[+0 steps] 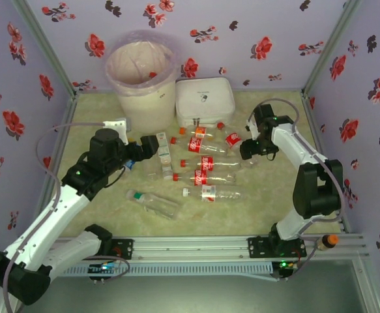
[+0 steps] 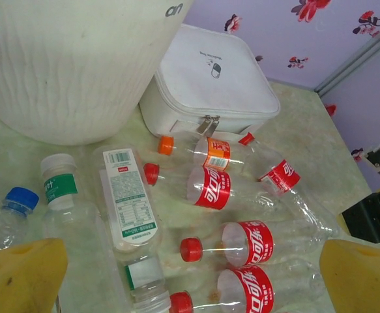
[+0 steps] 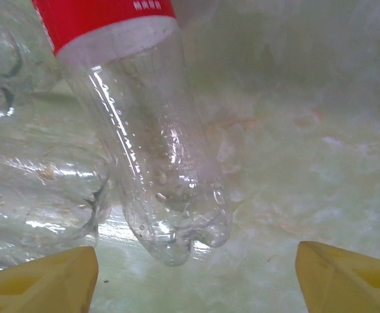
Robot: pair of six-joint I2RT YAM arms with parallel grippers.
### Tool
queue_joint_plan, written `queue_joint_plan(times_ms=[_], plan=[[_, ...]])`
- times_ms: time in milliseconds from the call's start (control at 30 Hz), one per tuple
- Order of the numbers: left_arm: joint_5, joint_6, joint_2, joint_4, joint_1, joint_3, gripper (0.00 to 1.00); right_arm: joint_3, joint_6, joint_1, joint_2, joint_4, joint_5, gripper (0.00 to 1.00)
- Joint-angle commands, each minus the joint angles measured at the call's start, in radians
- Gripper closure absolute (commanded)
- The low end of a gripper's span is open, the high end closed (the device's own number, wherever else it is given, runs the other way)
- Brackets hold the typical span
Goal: Put the plastic bottles in the bin
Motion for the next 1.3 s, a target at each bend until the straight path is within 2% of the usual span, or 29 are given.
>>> queue_joint_plan(times_ms=[0,233,600,800,900,1033,1167,1267], plan=[[-0.03,-0.024,-0.001,0.023,-0.024,0.03,0.0,0.005,-0.025,-0.014,0.028,-0.031,-0.009,0.11],[-0.108,-0.002,-0.037,-0.049,-0.063,0.052,0.0,0.036,0.004,-0.018,0.105,0.015,-0.077,0.12],[-0.124,0.013,-0.034,-0.054,-0.079,0.069,0.0,0.046,0.042,-0.029,0.206,0.081,-0.073,0.14],[-0.123,0.009,-0.032,-0.029,-0.081,0.061,0.0,0.018,0.059,-0.048,0.208,0.105,-0.076,0.2],[-0.123,0.007,-0.018,-0.004,-0.081,0.056,0.0,0.003,0.061,-0.053,0.196,0.101,-0.06,0.26],[-0.123,0.014,0.014,-0.016,-0.081,0.073,0.0,-0.038,0.087,-0.059,0.134,0.103,-0.05,0.41],[-0.119,0.01,0.021,0.007,-0.081,0.062,0.0,-0.071,0.122,-0.058,0.019,0.035,0.002,0.46],[-0.087,-0.013,0.015,0.063,-0.081,0.046,0.0,-0.074,0.179,-0.054,-0.085,-0.06,0.07,0.53]])
